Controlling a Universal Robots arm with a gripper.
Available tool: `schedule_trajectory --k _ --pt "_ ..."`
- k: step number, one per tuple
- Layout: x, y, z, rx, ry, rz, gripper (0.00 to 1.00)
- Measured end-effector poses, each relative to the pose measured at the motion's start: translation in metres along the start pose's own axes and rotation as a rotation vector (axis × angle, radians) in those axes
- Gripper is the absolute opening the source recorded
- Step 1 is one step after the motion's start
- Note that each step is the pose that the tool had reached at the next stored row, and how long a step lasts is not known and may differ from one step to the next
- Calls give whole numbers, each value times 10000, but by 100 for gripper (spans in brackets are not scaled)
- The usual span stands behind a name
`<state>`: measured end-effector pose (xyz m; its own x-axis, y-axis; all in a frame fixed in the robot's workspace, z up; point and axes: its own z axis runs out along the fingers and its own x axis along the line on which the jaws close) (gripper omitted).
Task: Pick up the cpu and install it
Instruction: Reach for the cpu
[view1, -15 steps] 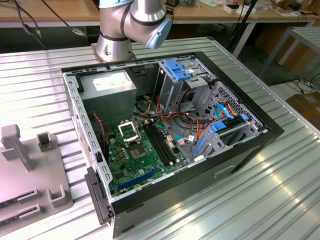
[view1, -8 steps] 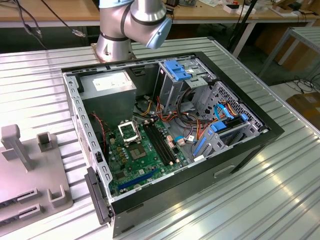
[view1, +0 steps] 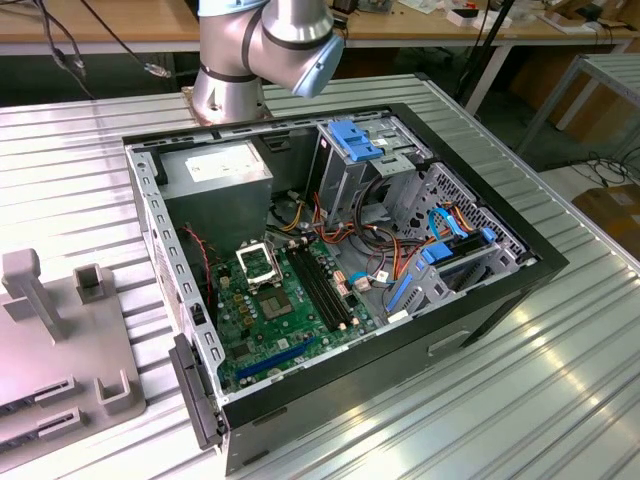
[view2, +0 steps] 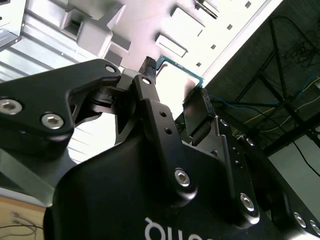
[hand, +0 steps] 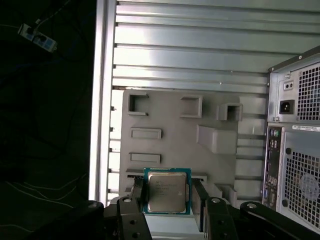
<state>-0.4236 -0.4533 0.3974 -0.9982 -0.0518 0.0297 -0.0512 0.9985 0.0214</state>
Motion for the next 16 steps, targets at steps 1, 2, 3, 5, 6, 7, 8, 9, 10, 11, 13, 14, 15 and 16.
schedule_trajectory --k 1,2,3,5,6,7,8,9,10,11,13,14,15,16 --pt "-10 -1 0 0 0 0 47" --pt "-28 -2 -1 0 0 0 47" --pt "-38 -2 -1 0 0 0 47" --pt "-63 -4 -2 0 0 -1 47" --pt "-76 -4 -2 -1 -1 0 47" --pt "-87 -5 -2 -1 -1 -1 47" --pt "-97 -5 -3 0 0 0 47" --pt "-109 -5 -3 0 0 0 47" --pt "-119 -6 -3 -1 -1 0 47" --pt "-134 -7 -4 0 0 0 47" --pt "-161 -8 -5 0 1 0 47" --pt "-174 -9 -5 0 0 0 47" --pt "-188 -10 -5 0 0 0 47" --pt "-200 -10 -6 0 0 0 47"
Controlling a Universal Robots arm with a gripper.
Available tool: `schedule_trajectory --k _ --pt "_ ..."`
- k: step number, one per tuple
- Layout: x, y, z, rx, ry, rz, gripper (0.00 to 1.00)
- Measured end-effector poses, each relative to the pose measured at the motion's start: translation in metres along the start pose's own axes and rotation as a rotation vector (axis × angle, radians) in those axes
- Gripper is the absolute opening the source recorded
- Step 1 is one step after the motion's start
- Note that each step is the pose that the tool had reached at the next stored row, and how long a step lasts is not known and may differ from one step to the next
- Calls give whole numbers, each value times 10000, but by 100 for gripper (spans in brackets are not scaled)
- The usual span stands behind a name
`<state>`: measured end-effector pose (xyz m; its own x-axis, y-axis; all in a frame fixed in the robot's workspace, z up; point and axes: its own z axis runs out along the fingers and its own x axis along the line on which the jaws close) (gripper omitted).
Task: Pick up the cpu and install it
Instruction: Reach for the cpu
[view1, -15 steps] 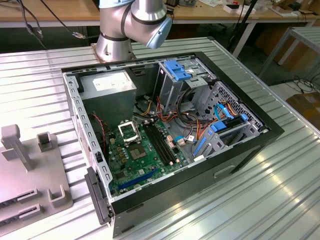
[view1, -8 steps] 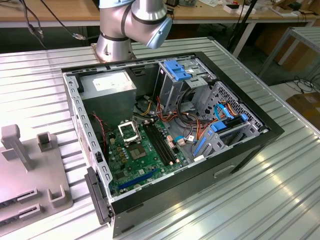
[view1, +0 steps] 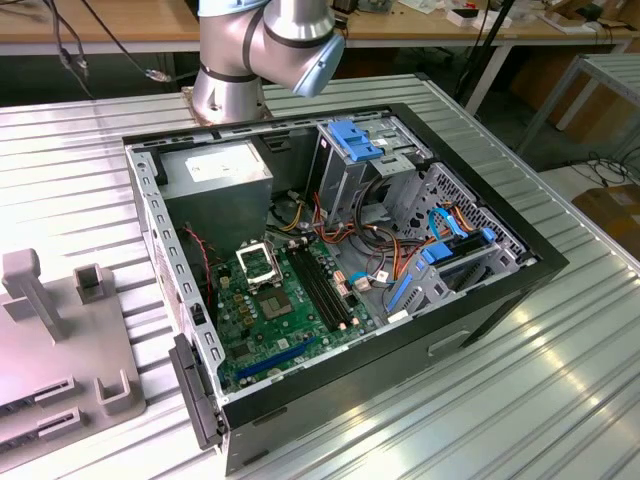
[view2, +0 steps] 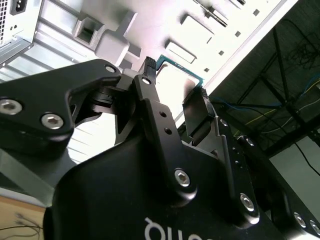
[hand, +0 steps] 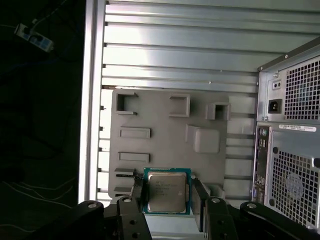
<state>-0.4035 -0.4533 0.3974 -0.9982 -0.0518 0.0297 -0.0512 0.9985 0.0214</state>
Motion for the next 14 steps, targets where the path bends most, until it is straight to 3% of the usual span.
schedule_trajectory --k 10,14 --pt "-150 -8 -5 0 0 0 47" --pt "-179 -9 -5 0 -1 1 47"
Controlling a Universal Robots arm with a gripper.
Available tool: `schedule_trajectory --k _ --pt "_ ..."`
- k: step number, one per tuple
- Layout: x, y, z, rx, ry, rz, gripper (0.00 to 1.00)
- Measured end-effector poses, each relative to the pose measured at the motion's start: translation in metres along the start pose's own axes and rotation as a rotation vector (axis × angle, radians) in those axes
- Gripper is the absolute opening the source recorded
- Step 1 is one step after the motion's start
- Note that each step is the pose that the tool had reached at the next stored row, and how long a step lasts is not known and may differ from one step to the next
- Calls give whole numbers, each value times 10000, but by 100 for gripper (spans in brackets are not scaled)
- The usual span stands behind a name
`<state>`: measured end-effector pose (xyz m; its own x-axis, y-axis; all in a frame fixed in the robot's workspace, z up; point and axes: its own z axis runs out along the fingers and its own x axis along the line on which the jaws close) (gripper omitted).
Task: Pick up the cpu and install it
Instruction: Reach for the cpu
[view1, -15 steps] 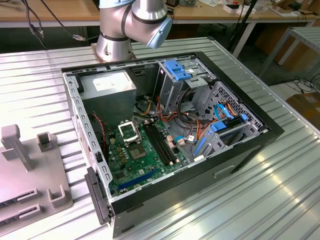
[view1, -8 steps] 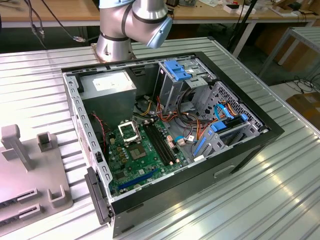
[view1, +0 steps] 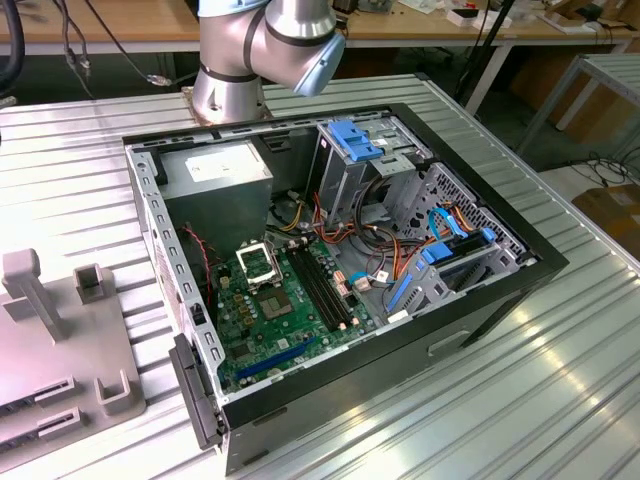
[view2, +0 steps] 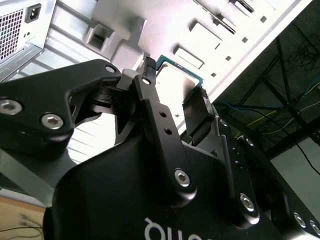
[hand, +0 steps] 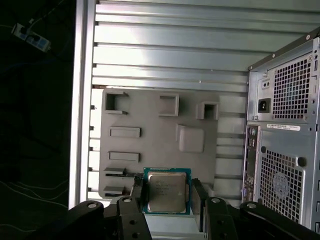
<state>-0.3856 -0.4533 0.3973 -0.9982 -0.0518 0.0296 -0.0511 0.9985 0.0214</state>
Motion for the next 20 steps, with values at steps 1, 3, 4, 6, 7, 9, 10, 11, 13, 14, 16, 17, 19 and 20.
schedule_trajectory --k 1,3,4,6,7,9,10,11,13,14,16,17,19,20 --pt "-1 0 0 0 0 1 47" --pt "-3 0 -3 0 0 0 47" --pt "-3 -1 -6 0 1 -1 47" --pt "-3 0 -14 0 0 -1 47" --pt "-3 0 -16 -1 0 -1 47" --pt "-12 -1 -18 1 2 -3 47" --pt "-21 -2 -19 1 4 -3 47" --pt "-34 -2 -18 0 6 -1 47" --pt "-66 -4 -19 0 10 -1 47" --pt "-82 -4 -19 -1 10 -1 47" --pt "-115 -6 -20 -1 12 -1 47" --pt "-145 -7 -21 -1 14 0 47" --pt "-174 -9 -23 0 16 0 47" --pt "-187 -10 -23 0 16 0 47"
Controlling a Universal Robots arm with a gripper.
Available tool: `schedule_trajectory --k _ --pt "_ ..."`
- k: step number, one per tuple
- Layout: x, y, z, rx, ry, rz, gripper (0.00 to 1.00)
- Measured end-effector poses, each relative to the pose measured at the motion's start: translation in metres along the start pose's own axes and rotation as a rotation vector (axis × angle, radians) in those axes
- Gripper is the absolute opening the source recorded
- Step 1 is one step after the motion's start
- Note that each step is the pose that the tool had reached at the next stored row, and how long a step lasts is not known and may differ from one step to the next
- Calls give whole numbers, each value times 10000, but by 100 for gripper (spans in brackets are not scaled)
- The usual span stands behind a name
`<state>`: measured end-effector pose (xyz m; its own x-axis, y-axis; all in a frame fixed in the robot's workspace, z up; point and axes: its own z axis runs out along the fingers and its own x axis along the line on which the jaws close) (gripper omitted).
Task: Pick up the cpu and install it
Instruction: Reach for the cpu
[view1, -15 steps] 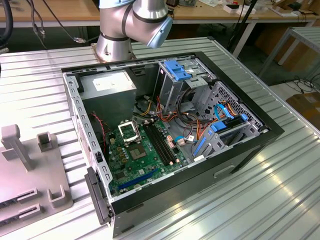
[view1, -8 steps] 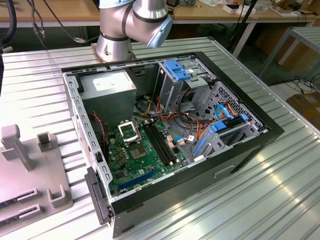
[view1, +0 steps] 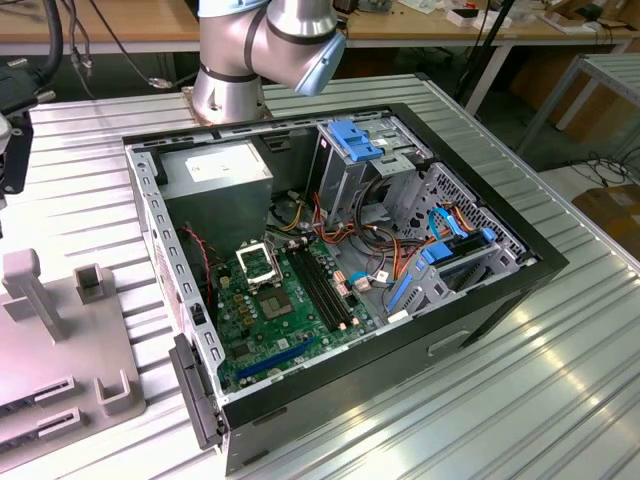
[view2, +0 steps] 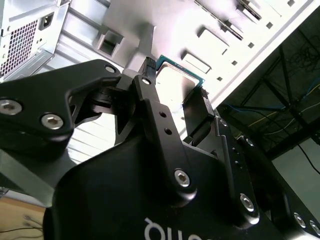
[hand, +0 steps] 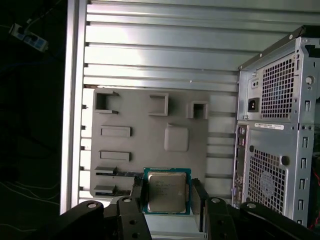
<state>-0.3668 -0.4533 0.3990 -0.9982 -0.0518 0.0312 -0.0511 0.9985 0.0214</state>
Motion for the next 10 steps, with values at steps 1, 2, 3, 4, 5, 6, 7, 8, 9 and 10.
schedule_trajectory --k 1,2,3,4,5,6,7,8,9,10 --pt "-9 -1 0 -1 -1 -1 47" --pt "-17 -1 0 -1 0 -1 47" --pt "-23 -1 0 -1 -1 0 47" --pt "-30 -2 -1 0 0 0 47" --pt "-38 -2 -1 0 0 0 47" --pt "-46 -2 -2 3 1 -1 47" --pt "-53 -3 -1 4 -1 0 47" --pt "-59 -3 -1 7 0 0 47" --pt "-65 -3 -1 7 0 0 47" --pt "-85 -4 -2 8 1 0 47"
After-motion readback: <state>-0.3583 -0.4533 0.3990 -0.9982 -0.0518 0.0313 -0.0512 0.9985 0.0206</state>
